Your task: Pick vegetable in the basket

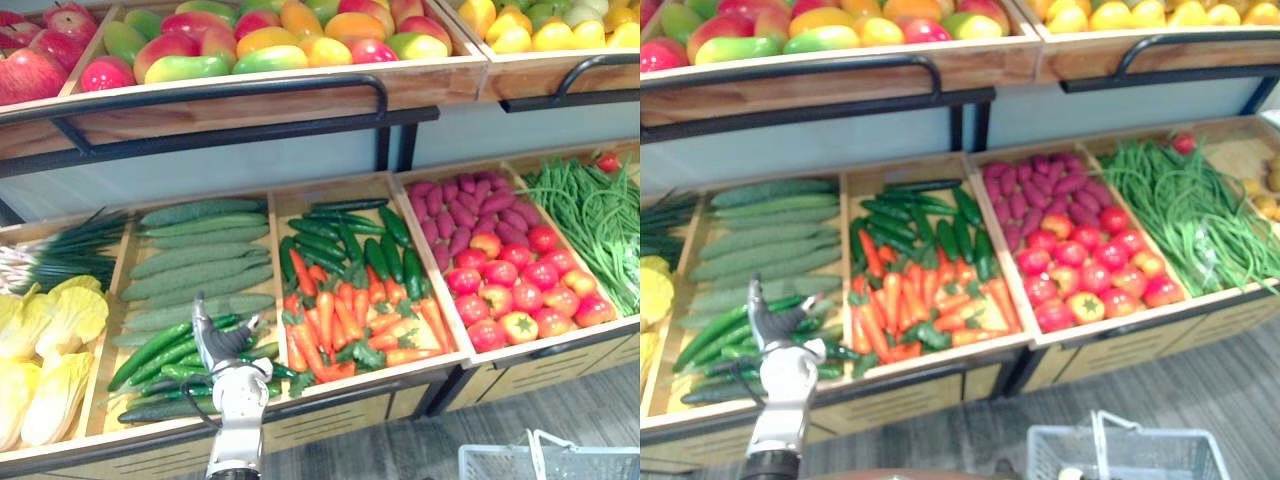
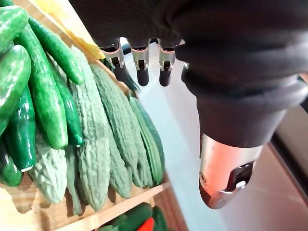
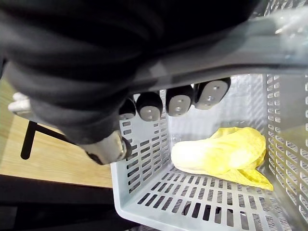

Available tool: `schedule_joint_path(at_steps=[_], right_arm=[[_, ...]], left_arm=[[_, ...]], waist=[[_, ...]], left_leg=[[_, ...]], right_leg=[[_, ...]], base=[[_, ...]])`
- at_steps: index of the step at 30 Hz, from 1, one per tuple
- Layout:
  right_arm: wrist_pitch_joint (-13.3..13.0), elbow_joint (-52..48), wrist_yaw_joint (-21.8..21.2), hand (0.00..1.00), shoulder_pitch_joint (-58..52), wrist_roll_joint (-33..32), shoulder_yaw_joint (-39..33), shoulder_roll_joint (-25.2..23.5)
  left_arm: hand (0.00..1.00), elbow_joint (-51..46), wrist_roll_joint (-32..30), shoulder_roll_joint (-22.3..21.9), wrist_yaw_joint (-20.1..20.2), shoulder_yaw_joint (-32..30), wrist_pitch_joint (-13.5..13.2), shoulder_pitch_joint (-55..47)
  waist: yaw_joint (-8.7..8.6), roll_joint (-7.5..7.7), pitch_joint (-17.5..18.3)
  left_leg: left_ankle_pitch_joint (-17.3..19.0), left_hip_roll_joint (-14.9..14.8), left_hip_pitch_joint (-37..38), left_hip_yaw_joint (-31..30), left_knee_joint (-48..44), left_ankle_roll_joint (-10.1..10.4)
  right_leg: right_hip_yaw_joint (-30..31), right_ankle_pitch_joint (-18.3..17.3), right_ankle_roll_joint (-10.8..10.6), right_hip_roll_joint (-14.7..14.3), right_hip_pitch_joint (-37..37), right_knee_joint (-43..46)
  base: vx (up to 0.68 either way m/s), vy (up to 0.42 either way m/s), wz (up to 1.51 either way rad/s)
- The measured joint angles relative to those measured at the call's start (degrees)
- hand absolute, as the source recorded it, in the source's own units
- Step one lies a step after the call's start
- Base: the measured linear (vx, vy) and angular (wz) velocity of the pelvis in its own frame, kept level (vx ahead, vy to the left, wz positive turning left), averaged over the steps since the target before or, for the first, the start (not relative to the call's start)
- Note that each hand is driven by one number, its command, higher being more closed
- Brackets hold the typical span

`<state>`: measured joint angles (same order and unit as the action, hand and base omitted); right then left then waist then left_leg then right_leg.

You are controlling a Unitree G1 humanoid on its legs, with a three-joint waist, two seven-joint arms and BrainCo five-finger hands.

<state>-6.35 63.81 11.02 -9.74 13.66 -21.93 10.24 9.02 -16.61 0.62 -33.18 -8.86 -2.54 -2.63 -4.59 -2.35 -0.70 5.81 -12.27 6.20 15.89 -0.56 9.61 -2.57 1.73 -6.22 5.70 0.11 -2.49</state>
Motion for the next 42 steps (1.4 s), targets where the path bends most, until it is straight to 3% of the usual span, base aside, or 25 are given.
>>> schedule_joint_path(at_steps=[8, 22, 36, 42], right_arm=[[-0.1, 0.0, 0.3, 1.00, 0.0, 0.0, 0.4, 0.0], [-0.2, -0.1, 0.6, 1.00, -0.1, -0.1, 2.1, 0.0], [-0.1, -0.1, 1.0, 1.00, -0.1, -0.2, 2.3, 0.0], [-0.1, -0.2, 1.0, 1.00, -0.1, -0.1, 2.3, 0.0]], left_arm=[[0.00, 1.2, 0.0, 0.0, 1.1, 2.6, 0.0, 0.0], [0.00, 12.3, 0.0, 0.2, 2.2, 6.5, 0.7, 1.7], [0.00, 16.9, -0.1, 0.9, 2.5, 6.9, 2.0, 3.6], [0.00, 16.9, 0.0, 1.8, 4.9, 6.8, 2.7, 3.6]], waist=[[-0.08, 0.04, 0.0], [-1.53, -0.30, 0.2], [-1.59, -0.53, 0.4], [-1.56, -0.99, 0.1]], left_leg=[[0.0, 0.0, 0.0, 0.7, 0.0, 0.0], [0.6, 0.2, 0.0, 2.8, 0.0, 0.1], [1.1, 0.6, 0.8, 4.0, 0.0, 0.1], [1.1, 0.6, 0.9, 4.0, 0.0, 0.1]], right_leg=[[0.7, 0.0, 0.0, -0.1, -0.9, 0.3], [3.1, 0.5, -0.6, -0.2, -2.0, -0.1], [4.6, 1.3, -0.7, -0.1, -1.9, -1.6], [4.6, 1.4, -0.7, -0.1, -1.8, -1.6]], base=[[0.00, -0.001, -0.04], [0.00, 0.003, -0.08], [0.01, 0.005, -0.06], [0.00, 0.000, 0.00]])
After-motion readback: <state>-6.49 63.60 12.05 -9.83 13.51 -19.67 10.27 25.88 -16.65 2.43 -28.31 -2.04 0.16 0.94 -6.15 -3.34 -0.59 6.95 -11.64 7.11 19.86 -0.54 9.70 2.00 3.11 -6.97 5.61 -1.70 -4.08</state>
